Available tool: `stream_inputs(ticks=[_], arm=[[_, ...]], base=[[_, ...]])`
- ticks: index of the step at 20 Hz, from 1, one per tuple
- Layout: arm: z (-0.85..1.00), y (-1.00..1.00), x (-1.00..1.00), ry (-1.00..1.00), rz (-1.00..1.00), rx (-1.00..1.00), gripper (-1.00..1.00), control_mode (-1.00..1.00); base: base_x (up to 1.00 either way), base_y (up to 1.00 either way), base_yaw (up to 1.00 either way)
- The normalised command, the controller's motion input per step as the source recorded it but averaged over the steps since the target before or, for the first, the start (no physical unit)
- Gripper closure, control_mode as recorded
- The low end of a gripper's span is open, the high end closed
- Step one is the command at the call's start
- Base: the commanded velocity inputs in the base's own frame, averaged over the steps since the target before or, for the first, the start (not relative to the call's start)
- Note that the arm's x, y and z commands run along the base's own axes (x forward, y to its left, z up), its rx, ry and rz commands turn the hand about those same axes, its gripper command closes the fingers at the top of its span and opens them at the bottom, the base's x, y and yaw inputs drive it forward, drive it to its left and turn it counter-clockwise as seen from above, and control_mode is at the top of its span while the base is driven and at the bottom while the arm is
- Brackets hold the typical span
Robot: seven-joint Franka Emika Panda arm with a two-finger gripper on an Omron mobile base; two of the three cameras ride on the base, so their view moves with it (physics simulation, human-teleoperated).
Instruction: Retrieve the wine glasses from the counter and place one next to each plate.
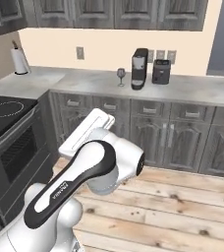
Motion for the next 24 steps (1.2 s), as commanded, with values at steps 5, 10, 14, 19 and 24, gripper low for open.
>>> stream_inputs(ticks=[5,10,14,19,24], arm=[[0.0,0.0,0.0,0.0,0.0,0.0,-1.0,1.0],[0.0,0.0,0.0,0.0,0.0,0.0,-1.0,1.0],[0.0,0.0,0.0,0.0,0.0,0.0,-1.0,1.0],[0.0,0.0,0.0,0.0,0.0,0.0,-1.0,1.0],[0.0,0.0,0.0,0.0,0.0,0.0,-1.0,1.0]], base=[[1.0,0.21,0.0],[1.0,0.0,0.0],[1.0,0.08,-0.02],[0.7,0.86,-0.19],[0.44,0.12,-0.15]])
